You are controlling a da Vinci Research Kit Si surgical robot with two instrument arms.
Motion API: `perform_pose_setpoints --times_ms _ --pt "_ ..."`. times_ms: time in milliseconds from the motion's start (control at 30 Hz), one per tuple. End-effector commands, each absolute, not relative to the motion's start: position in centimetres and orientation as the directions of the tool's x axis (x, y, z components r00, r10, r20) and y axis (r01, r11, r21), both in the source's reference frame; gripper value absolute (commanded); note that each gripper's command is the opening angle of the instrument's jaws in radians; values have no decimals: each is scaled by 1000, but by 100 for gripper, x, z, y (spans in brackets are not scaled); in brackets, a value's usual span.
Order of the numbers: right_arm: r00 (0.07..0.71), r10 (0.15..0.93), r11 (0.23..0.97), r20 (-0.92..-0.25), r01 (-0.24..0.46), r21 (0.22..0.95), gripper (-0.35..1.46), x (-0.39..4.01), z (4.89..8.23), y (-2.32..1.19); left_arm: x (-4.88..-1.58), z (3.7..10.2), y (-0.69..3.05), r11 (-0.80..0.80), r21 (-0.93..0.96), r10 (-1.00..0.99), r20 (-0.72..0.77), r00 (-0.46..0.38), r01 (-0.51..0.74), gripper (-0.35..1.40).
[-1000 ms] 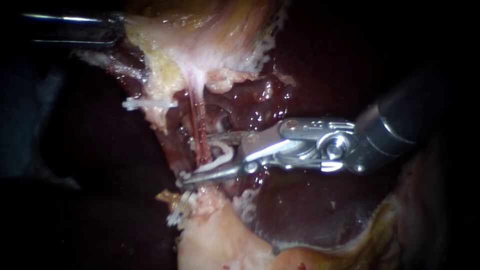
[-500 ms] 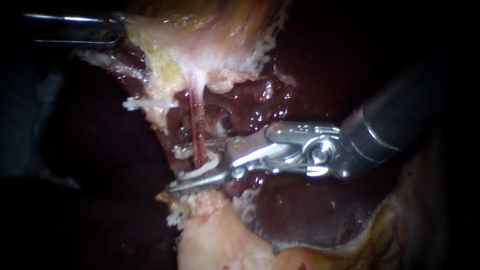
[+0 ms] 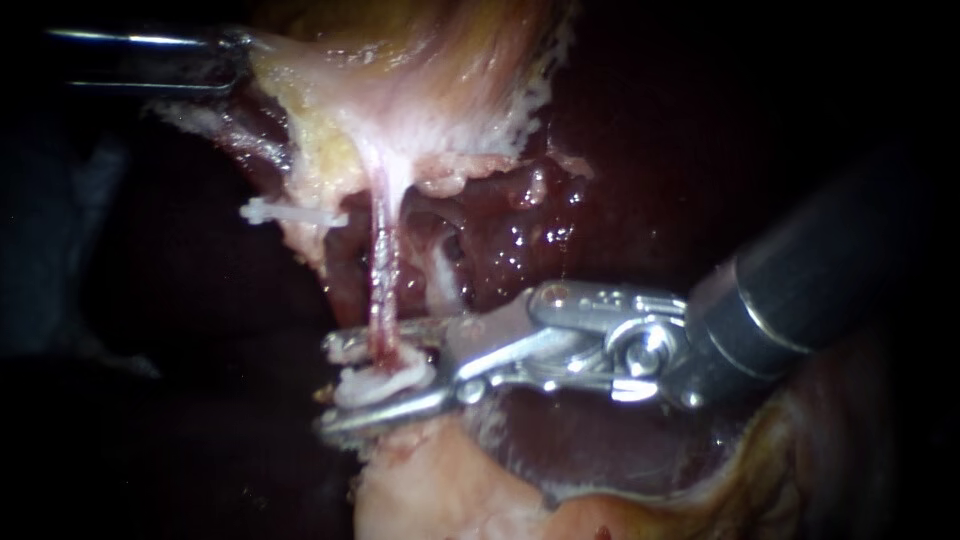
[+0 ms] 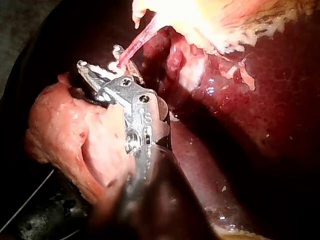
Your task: Clipping second clip right tube
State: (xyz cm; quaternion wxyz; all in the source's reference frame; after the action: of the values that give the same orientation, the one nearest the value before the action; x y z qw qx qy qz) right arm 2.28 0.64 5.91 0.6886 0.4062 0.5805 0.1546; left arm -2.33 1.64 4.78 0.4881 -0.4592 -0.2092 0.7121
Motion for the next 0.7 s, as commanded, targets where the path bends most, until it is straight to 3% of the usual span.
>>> perform_pose_setpoints --times_ms 33,400,700 --pt "277 684 622 -674 262 738 46 229 589 64 -233 478 164 -436 -746 887 -450 -102 -503 -35" --pt "273 690 617 -670 263 742 35 227 591 66 -233 478 164 -436 -746 887 -450 -102 -503 -35" --pt "281 706 597 -650 256 760 -25 216 599 68 -233 478 164 -436 -746 887 -450 -102 -503 -35"
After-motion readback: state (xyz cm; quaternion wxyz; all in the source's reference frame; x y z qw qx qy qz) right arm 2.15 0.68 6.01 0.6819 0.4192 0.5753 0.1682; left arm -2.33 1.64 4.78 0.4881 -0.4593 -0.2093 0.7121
